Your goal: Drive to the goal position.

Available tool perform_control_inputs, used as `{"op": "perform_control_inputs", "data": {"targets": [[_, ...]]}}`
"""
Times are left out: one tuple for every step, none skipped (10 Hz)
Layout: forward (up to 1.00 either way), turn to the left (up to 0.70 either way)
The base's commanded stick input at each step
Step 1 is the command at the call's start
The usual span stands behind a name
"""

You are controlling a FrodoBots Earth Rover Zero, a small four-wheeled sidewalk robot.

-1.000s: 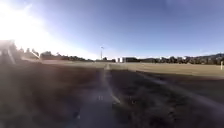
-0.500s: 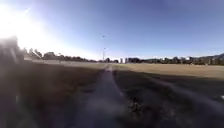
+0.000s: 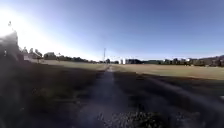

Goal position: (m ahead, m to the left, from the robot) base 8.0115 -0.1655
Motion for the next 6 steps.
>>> {"op": "perform_control_inputs", "data": {"targets": [[0.50, 0.00], [0.50, 0.00], [0.50, 0.00], [0.50, 0.00], [0.50, 0.00], [0.50, 0.00]]}}
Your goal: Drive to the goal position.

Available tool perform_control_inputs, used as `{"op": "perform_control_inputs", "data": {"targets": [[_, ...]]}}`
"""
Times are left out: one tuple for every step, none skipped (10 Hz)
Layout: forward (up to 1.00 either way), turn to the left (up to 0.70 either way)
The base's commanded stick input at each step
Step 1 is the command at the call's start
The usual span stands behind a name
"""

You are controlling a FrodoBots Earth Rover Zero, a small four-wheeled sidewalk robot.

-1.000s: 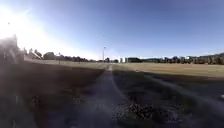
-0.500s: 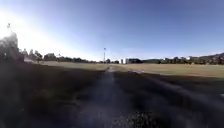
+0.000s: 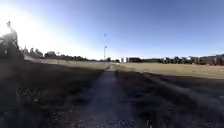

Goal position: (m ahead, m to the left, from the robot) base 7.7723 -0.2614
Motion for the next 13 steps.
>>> {"op": "perform_control_inputs", "data": {"targets": [[0.50, 0.00], [0.50, 0.00], [0.50, 0.00], [0.50, 0.00], [0.50, 0.00], [0.50, 0.00], [0.50, 0.00], [0.50, 0.00], [0.50, 0.00], [0.50, 0.00], [0.50, 0.00], [0.50, 0.00], [0.50, 0.00]]}}
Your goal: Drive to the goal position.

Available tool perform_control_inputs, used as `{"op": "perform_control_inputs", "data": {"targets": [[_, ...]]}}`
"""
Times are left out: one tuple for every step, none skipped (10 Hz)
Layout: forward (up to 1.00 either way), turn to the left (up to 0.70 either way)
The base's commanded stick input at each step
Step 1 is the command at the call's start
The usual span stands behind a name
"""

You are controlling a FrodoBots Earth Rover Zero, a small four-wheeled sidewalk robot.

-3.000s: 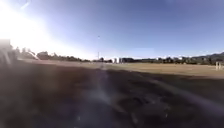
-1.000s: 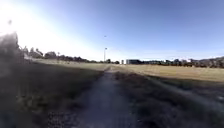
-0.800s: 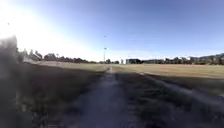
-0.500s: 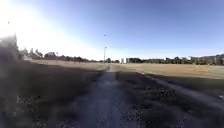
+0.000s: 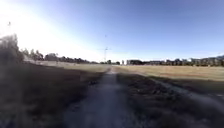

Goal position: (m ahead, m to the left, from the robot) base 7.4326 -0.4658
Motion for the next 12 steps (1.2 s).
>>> {"op": "perform_control_inputs", "data": {"targets": [[0.50, 0.00], [0.50, 0.00], [0.50, 0.00], [0.50, 0.00], [0.50, 0.00], [0.50, 0.00], [0.50, 0.00], [0.50, 0.00], [0.50, 0.00], [0.50, 0.00], [0.50, 0.00], [0.50, 0.00]]}}
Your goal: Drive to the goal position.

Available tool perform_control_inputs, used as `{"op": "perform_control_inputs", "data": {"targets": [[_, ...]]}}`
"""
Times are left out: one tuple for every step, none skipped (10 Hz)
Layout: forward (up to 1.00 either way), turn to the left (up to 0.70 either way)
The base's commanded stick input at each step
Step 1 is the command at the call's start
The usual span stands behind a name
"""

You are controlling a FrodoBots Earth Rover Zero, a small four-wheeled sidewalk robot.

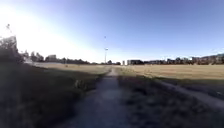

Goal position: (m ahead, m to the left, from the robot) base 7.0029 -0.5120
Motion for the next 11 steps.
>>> {"op": "perform_control_inputs", "data": {"targets": [[0.50, 0.00], [0.50, 0.00], [0.50, 0.00], [0.50, 0.00], [0.50, 0.00], [0.50, 0.00], [0.50, 0.00], [0.50, 0.00], [0.50, 0.00], [0.50, 0.00], [0.50, 0.00]]}}
